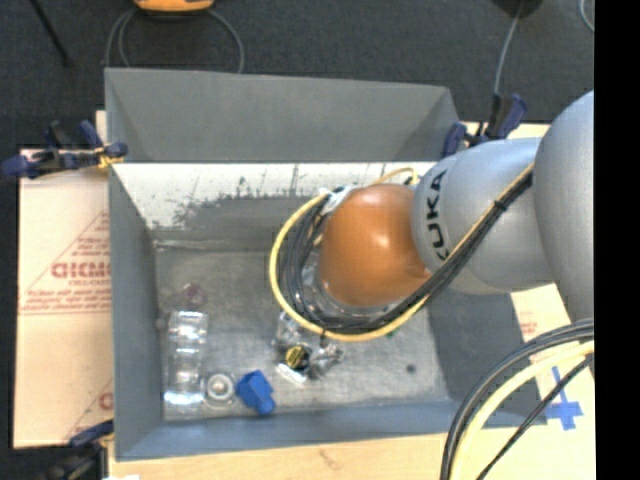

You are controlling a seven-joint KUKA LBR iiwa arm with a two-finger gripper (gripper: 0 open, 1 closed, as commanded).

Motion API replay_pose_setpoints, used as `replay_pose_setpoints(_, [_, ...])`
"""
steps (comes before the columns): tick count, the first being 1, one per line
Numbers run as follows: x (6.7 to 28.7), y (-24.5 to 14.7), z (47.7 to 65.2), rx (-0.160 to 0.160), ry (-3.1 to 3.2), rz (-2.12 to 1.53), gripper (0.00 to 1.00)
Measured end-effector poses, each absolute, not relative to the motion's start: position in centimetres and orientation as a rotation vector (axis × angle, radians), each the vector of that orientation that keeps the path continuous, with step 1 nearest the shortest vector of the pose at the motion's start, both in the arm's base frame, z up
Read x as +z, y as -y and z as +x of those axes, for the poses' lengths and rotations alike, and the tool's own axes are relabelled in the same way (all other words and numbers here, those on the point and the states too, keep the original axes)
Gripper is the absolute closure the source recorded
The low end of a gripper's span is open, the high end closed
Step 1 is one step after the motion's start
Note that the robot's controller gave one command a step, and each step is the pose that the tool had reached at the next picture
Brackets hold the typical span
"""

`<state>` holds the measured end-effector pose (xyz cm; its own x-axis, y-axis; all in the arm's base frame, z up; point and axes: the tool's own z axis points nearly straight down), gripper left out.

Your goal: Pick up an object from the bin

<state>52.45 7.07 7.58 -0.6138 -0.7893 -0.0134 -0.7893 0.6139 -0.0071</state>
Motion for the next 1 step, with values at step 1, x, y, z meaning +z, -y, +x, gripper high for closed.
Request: replay_pose_setpoints(1, [24.33, -12.39, 51.40, -0.004, -2.623, -1.710, 1.00])
